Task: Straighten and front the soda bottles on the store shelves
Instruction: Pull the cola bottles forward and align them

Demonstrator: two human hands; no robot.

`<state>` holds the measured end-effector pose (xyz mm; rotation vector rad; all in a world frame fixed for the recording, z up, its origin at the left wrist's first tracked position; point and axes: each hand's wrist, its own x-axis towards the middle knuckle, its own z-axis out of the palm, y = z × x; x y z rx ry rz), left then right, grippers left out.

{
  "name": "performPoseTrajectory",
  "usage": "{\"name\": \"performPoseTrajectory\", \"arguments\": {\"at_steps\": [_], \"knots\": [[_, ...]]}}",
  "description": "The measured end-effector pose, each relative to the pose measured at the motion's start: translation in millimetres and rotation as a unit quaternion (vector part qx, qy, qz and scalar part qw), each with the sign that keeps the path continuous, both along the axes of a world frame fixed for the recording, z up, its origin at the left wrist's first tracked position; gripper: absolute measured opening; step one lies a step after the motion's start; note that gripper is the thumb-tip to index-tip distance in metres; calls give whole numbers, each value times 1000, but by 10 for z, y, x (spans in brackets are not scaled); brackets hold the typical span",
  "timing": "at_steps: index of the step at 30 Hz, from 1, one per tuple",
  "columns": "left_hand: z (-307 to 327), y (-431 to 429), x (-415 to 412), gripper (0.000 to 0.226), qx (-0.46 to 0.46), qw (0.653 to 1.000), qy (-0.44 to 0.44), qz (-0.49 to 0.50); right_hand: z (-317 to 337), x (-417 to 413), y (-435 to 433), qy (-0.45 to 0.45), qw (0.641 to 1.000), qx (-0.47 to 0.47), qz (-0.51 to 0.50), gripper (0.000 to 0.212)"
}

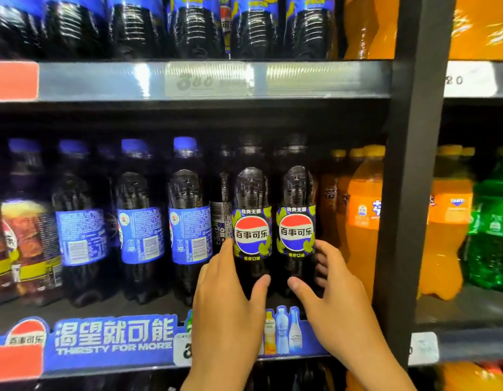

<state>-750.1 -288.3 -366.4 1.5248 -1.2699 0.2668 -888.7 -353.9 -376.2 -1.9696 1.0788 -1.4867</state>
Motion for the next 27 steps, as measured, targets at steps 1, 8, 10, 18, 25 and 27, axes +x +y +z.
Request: {"name": "performPoseTrajectory", "arguments": {"at_steps": [1,8,10,18,25,27], "knots": [[4,1,-2,66,0,1000,1,-4,4,-4,7,1,1000,-1,4,63],[-1,176,54,46,-54,999,0,9,63,48,280,72,981,-130,-125,73],[-7,285,204,28,-95,995,-12,33,116,135,415,42,962,-227,-142,57],[116,583,1105,50,-84,990,0,110,84,931,749,166,979,-111,-41,59],[146,472,1385,75,10,999,-6,49,281,1335,662,190,976,-46,-92,58],[137,427,1452,76,37,999,-8,20,320,1372,651,195,975,-36,-96,56]]}}
